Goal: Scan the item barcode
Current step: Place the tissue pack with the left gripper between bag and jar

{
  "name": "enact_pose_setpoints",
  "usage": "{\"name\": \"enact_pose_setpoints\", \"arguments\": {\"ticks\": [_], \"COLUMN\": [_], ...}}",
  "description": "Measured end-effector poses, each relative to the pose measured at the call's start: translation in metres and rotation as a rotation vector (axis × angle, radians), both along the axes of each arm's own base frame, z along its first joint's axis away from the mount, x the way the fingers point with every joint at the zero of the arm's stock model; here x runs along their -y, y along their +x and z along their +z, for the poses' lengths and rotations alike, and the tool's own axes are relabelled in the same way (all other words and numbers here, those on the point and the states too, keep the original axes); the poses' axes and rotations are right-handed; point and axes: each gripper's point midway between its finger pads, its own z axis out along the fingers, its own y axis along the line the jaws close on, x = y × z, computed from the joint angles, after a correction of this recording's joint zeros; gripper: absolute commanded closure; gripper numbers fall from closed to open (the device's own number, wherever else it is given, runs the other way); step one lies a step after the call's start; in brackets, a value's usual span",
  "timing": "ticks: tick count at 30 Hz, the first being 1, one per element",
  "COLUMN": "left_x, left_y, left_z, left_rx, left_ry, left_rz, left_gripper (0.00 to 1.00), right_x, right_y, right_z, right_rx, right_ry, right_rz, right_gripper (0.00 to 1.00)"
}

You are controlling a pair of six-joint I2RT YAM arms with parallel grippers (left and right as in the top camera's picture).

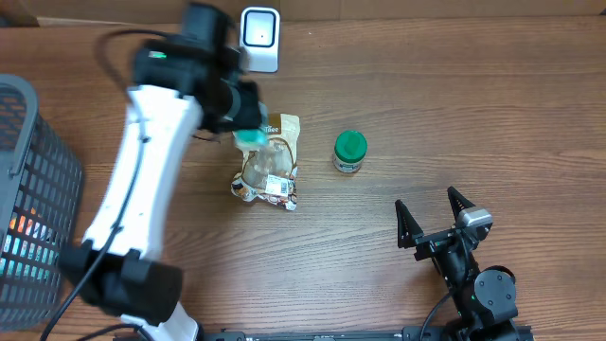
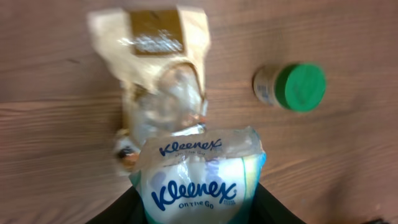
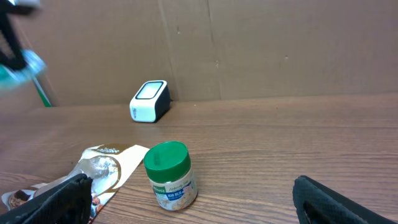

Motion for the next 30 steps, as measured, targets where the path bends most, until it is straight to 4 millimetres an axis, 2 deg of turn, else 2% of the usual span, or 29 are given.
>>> {"name": "enact_pose_setpoints", "arguments": {"ticks": [4,8,12,16,20,23,26,30], "left_x": [0.043,0.083,0.107,0.114,0.109,0.097,0.088,0.075], "left_y": [-0.008,-0.023,-0.035,-0.035,-0.03,-0.026,-0.015,-0.002], "left_z": [-0.049,-0.096,-0.123,-0.138,-0.14,-0.134,-0.117,-0.074], "left_rx": [-0.071,-0.132,-0.169,-0.187,-0.191,-0.206,-0.185,-0.106], "left_ry": [0.012,0.026,0.041,0.048,0.046,0.055,0.053,0.024], "left_rz": [-0.059,-0.106,-0.137,-0.134,-0.106,-0.078,-0.052,-0.039], "left_gripper": [0.53,0.39,0.3,0.28,0.28,0.28,0.25,0.21], "right_x": [0.0,0.0,0.0,0.0,0.0,0.0,0.0,0.0], "right_y": [0.0,0.0,0.0,0.0,0.0,0.0,0.0,0.0], "right_z": [0.0,0.0,0.0,0.0,0.0,0.0,0.0,0.0], "right_rx": [0.001,0.0,0.001,0.0,0.0,0.001,0.001,0.001], "right_ry": [0.0,0.0,-0.001,0.0,0.0,-0.001,-0.001,-0.001], "right_rz": [0.0,0.0,0.0,0.0,0.0,0.0,0.0,0.0], "right_gripper": [0.0,0.0,0.0,0.0,0.0,0.0,0.0,0.0]}}
